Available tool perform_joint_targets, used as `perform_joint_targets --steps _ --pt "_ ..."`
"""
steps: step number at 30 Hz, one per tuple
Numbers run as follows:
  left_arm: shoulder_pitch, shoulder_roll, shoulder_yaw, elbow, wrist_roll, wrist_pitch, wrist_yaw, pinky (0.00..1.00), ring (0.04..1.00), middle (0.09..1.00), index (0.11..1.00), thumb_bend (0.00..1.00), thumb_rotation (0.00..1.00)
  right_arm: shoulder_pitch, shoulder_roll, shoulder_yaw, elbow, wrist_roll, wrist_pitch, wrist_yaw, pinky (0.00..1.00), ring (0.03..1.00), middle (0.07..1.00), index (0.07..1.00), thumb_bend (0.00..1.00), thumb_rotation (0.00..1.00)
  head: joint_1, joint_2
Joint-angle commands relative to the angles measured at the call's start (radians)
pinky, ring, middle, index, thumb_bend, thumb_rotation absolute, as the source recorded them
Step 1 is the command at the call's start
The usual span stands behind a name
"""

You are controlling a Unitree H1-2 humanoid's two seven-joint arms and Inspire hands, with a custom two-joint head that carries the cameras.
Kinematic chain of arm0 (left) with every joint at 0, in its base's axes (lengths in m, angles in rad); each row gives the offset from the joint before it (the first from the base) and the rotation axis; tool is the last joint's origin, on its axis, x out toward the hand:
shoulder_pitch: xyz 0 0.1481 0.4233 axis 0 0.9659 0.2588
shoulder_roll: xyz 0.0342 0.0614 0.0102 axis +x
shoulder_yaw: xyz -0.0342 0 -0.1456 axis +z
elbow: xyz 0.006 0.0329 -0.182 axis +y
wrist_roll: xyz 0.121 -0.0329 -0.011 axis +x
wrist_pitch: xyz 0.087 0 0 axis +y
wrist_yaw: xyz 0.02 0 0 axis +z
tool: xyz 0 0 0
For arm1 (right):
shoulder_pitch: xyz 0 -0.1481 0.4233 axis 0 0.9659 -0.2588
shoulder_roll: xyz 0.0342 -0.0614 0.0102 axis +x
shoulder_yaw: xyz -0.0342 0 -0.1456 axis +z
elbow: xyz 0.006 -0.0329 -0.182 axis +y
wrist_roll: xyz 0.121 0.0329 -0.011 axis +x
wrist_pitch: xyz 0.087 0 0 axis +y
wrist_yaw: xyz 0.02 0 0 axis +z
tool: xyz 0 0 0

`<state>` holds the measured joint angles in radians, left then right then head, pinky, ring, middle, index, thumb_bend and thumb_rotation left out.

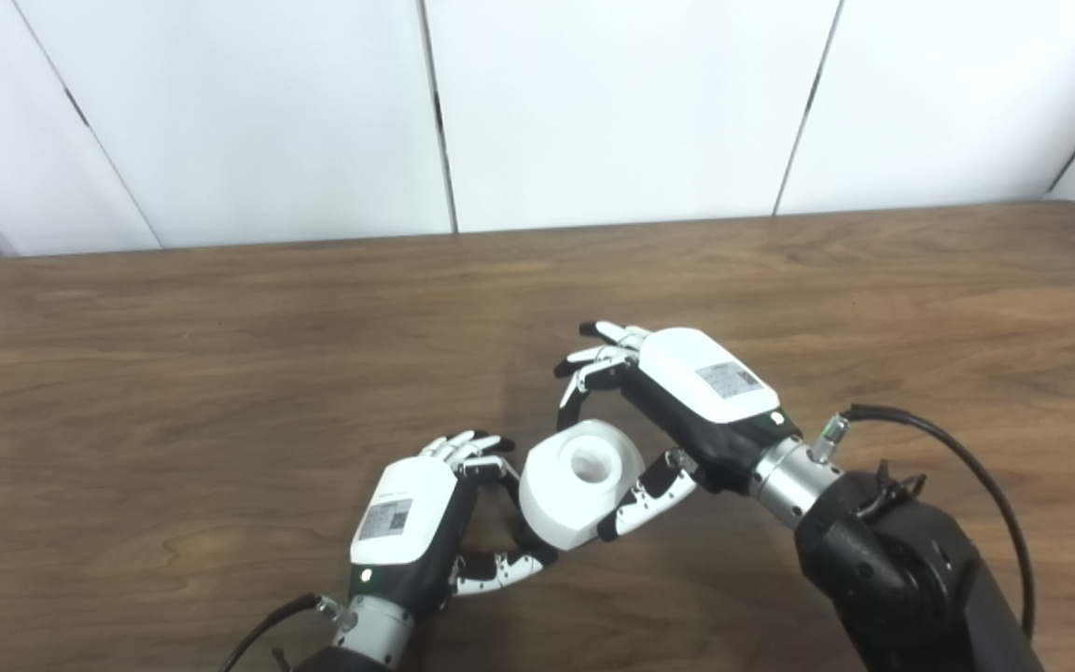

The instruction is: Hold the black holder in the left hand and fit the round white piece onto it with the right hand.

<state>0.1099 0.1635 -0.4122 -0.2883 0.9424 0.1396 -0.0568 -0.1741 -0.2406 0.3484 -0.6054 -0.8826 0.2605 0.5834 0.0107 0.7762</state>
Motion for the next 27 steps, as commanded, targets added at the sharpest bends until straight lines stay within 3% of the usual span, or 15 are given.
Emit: perform_joint_targets --steps 1,18,27 --pt "0.003 0.006 -0.016 0.016 0.026 0.008 -0.042 0.9 0.886 0.822 0.491 0.51 0.05 -0.01 0.002 0.0 0.006 -0.014 -0.036 -0.021 0.93 0.943 0.809 0.483 0.52 0.14 0.001 0.001" --pt "0.005 0.002 -0.02 0.003 0.026 0.019 -0.048 0.9 0.887 0.824 0.49 0.51 0.05 -0.013 0.018 0.005 0.036 -0.025 -0.062 -0.028 0.92 0.954 0.811 0.483 0.52 0.13 0.0 0.014" --pt "0.003 -0.002 -0.022 0.0 0.037 0.02 -0.052 0.89 0.883 0.82 0.49 0.51 0.05 -0.033 -0.005 0.029 0.045 -0.044 -0.046 0.04 0.91 0.94 0.811 0.486 0.52 0.14 0.002 0.018"
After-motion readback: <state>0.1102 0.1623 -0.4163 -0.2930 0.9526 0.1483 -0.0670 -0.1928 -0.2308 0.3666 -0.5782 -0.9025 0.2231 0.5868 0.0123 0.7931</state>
